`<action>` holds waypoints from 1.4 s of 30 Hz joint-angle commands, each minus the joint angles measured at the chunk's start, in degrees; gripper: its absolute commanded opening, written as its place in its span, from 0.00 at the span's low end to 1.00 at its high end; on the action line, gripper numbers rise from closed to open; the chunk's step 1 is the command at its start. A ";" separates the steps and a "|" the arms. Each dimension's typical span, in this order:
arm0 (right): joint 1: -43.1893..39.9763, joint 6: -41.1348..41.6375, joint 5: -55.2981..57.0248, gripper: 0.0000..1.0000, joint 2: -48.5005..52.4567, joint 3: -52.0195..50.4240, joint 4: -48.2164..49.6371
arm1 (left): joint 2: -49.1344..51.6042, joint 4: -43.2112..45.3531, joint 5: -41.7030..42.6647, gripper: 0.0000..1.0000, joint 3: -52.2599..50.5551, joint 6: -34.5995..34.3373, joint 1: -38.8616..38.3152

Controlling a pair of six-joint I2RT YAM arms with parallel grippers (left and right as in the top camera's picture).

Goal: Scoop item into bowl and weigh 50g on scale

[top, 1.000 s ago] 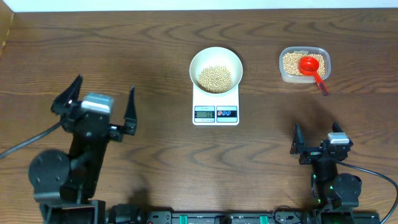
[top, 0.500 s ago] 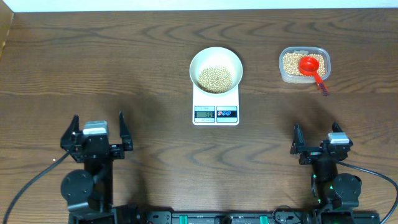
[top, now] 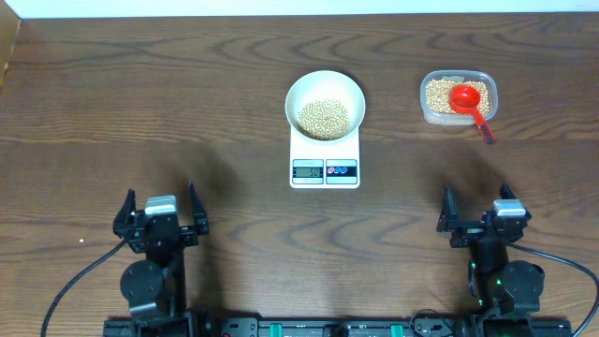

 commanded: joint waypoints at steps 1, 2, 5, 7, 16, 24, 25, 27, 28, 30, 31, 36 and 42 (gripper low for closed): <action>0.50 -0.63 -0.11 0.99 -0.37 -0.11 -0.26 | -2.45 0.48 -0.74 0.98 -2.43 -0.26 0.28; 0.50 -0.66 -0.11 0.99 -0.37 -0.11 -0.26 | -2.95 0.48 -0.74 0.98 -2.97 -0.26 0.28; 0.50 -0.63 -0.11 0.99 -0.37 -0.11 -0.26 | -4.31 0.46 -0.74 0.98 -4.35 -0.26 0.28; 0.50 -0.66 -0.11 0.99 -0.37 -0.11 -0.26 | -4.59 0.42 -0.72 0.98 -5.09 -0.31 0.28; 0.50 -0.63 -0.13 0.99 -0.37 -0.11 -0.26 | -4.57 -0.79 -0.52 0.98 -7.61 -0.33 0.11; 0.50 -0.63 -0.11 0.99 -0.37 -0.11 -0.26 | -4.57 -0.44 -0.31 0.98 -8.20 -0.35 0.11; 0.50 -0.66 -0.13 0.99 -0.37 -0.11 -0.26 | -4.57 -0.42 -0.26 0.98 -8.22 -0.50 0.11; 0.50 -0.63 -0.11 0.99 -0.37 -0.11 -0.26 | -4.57 -0.39 -0.26 0.98 -8.22 -0.76 0.11; 0.50 -0.66 -0.11 0.99 -0.37 -0.11 -0.26 | -4.57 -0.37 -0.22 0.98 -8.20 -0.79 0.11; 0.50 -0.63 -0.11 0.99 -0.37 -0.11 -0.26 | -4.57 -0.17 -0.04 0.98 -8.20 -0.76 0.11; 0.50 -0.63 -0.11 0.99 -0.37 -0.11 -0.26 | -4.57 -0.15 -0.04 0.98 -8.20 -0.74 0.11; 0.50 -0.66 -0.13 0.99 -0.37 -0.11 -0.26 | -4.59 0.13 -0.07 0.98 -8.37 -0.74 0.11; 0.48 -0.63 -0.11 0.99 -0.37 -0.11 -0.26 | -4.59 2.36 -0.11 0.98 -9.33 -0.70 0.13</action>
